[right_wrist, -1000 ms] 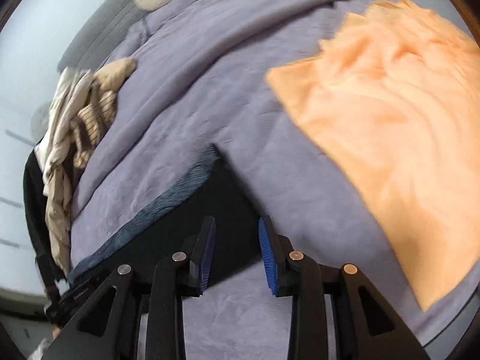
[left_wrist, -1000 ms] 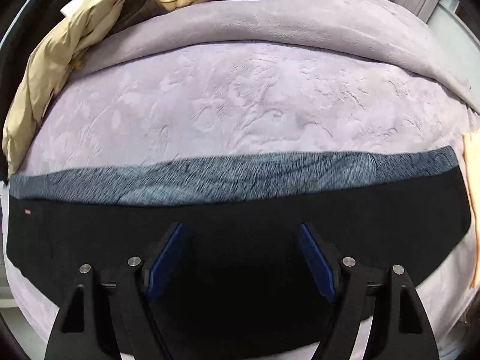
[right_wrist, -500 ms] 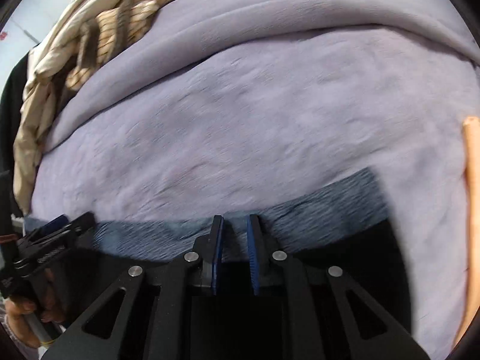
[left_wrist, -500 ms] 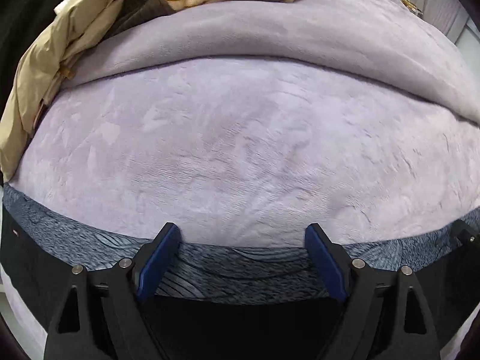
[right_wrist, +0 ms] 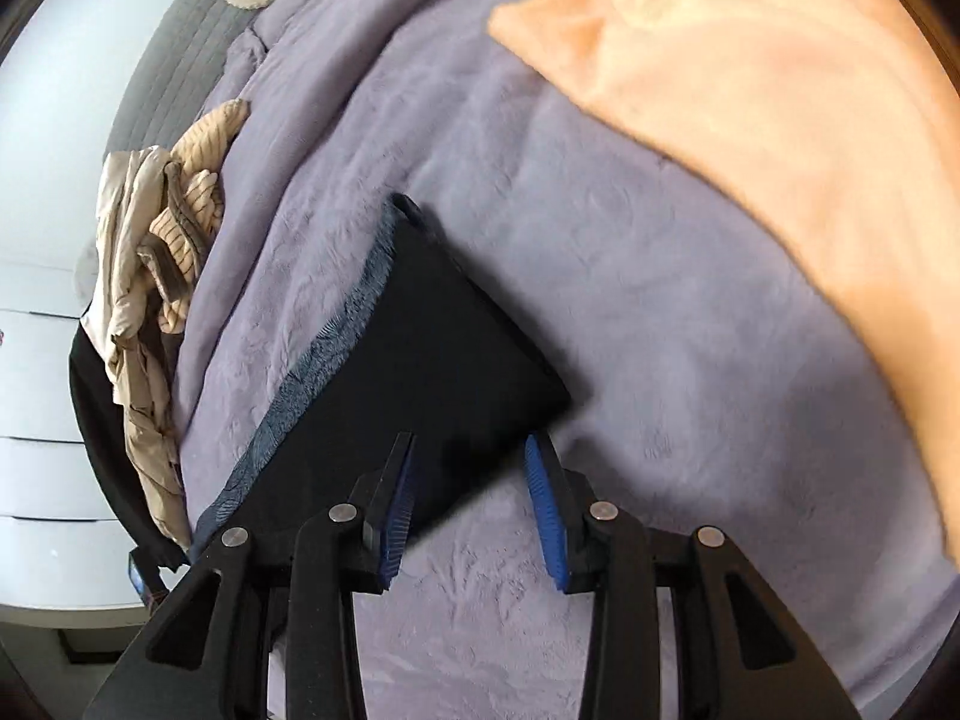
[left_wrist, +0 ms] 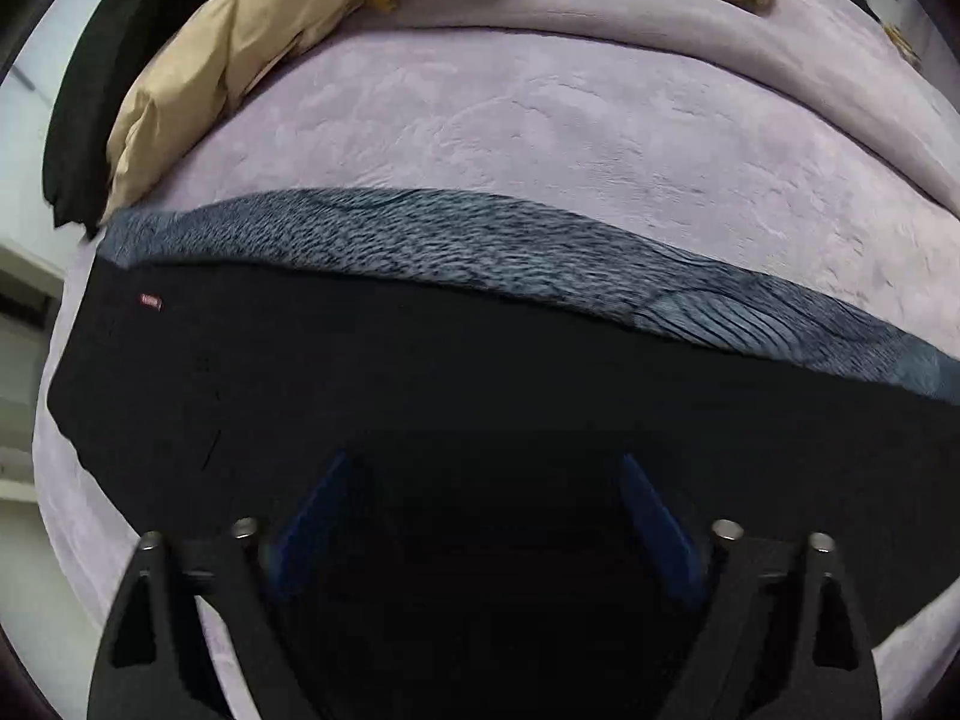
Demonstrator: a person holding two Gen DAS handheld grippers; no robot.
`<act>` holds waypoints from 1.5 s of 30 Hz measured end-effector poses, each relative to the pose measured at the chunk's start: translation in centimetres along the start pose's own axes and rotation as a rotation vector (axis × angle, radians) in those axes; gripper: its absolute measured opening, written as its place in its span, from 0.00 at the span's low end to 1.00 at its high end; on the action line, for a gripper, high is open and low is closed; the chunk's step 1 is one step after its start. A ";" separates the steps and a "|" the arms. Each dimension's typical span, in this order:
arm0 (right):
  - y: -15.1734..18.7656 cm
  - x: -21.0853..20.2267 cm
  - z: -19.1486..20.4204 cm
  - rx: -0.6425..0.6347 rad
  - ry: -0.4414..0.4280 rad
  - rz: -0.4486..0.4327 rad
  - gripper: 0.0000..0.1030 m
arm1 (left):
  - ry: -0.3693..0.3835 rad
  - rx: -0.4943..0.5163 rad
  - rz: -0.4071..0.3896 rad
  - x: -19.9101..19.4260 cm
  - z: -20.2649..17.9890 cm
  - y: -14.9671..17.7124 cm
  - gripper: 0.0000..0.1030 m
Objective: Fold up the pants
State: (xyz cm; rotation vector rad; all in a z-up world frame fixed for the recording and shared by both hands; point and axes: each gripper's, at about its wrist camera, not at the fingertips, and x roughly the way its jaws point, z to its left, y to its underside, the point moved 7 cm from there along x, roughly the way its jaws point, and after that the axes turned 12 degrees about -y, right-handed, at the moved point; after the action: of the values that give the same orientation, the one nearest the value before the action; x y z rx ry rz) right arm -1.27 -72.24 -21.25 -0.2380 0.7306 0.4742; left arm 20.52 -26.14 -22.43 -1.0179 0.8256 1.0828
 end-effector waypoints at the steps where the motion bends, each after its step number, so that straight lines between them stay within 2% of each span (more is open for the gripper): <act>1: 0.1 0.6 -0.3 0.030 -0.022 -0.002 0.39 | -0.009 0.001 -0.003 0.2 -0.2 -0.2 0.96; 5: -0.9 1.7 -1.4 0.128 -0.134 -0.041 0.39 | -0.019 0.006 -0.014 0.1 -0.9 -0.9 0.96; 6: -1.3 2.3 -1.6 0.158 -0.135 -0.024 0.33 | -0.021 0.010 -0.014 0.0 -1.0 -0.9 0.96; 7: -1.6 2.5 -1.5 0.170 -0.145 -0.024 0.23 | -0.020 0.011 -0.014 -0.1 -1.0 -0.9 0.96; 9: -2.2 1.7 0.0 0.119 -0.160 -0.047 0.19 | -0.013 0.012 -0.015 -0.2 -0.9 -1.4 0.96; 10: -2.2 1.6 0.4 0.077 -0.127 -0.043 0.19 | -0.011 0.013 -0.016 -0.2 -0.8 -1.4 0.96; 13: -1.4 2.6 -1.3 0.060 0.004 -0.005 0.22 | -0.016 0.019 -0.011 -0.5 -1.2 -1.1 0.96; 15: -1.3 2.8 -1.2 0.047 0.030 -0.010 0.25 | -0.015 0.030 -0.004 0.8 0.1 -2.7 0.96; 16: -1.3 2.5 -0.8 0.036 0.051 -0.020 0.33 | -0.017 0.035 -0.008 0.4 0.6 -2.6 0.96; 18: -1.1 1.5 0.0 0.007 0.107 -0.037 0.38 | -0.028 0.041 -0.026 -0.6 1.6 -2.9 0.96; 23: 0.3 0.0 2.2 -0.020 0.097 -0.023 0.38 | -0.027 -0.007 -0.035 -1.2 6.6 -2.8 0.96; 27: 3.5 0.9 6.1 -0.127 0.072 0.012 0.38 | -0.041 -0.006 -0.046 0.4 9.1 -3.3 0.96; 31: 9.0 7.1 12.0 -0.237 0.011 0.148 0.38 | -0.035 0.005 -0.075 1.7 11.7 -4.3 0.96; 34: 14.7 14.5 18.5 -0.357 -0.050 0.272 0.38 | -0.044 0.019 -0.104 2.6 13.5 -5.7 0.96; 39: 21.1 25.0 28.2 -0.528 -0.109 0.373 0.38 | -0.026 0.005 -0.126 4.9 17.3 -7.9 0.96; 41: 22.4 28.6 30.6 -0.584 -0.088 0.388 0.38 | -0.042 0.010 -0.125 7.1 18.5 -8.4 0.96; 43: 23.3 32.2 31.8 -0.634 -0.033 0.397 0.38 | -0.037 0.003 -0.100 9.4 19.3 -8.6 0.96; 45: 23.1 34.3 32.1 -0.674 0.026 0.362 0.38 | 0.036 -0.034 -0.085 10.9 20.1 -8.9 0.97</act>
State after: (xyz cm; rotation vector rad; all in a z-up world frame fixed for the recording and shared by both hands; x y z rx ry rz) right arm 28.18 -28.99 -22.62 -0.7496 0.6200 1.0617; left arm 33.14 -5.13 -23.57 -1.0938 0.7886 1.0115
